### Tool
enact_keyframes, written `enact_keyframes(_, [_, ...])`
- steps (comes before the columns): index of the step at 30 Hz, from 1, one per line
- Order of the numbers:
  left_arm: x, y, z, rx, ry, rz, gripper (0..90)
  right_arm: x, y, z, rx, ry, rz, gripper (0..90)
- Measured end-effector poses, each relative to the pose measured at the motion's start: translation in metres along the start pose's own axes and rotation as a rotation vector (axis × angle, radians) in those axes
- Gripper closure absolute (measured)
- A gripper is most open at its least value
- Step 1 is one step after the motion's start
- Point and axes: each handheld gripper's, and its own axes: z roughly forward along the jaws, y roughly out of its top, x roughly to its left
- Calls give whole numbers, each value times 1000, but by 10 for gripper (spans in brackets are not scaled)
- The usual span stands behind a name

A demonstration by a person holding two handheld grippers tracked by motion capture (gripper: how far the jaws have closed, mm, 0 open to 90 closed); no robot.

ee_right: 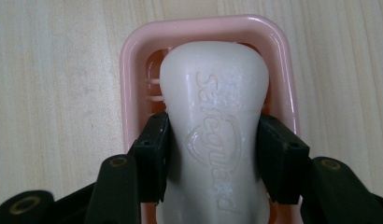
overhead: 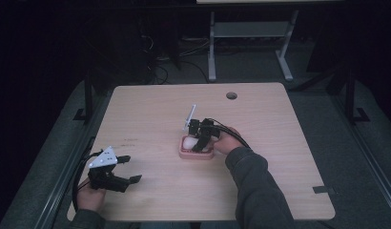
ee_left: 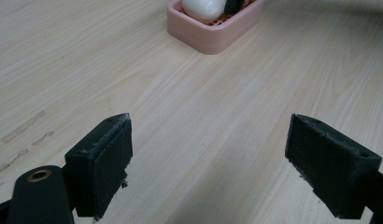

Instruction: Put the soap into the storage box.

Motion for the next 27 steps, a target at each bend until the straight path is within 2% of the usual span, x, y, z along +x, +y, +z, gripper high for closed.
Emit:
enact_keyframes(14, [0, 0, 0, -1, 0, -1, 148, -1, -3, 0, -23, 4, 19, 475])
enact_keyframes(24, [-1, 0, 1, 1, -1, -1, 148, -2, -8, -7, -78, 23, 53, 375])
enact_keyframes(27, [-1, 0, 0, 1, -1, 0, 148, -2, -9, -9, -81, 11, 59, 369])
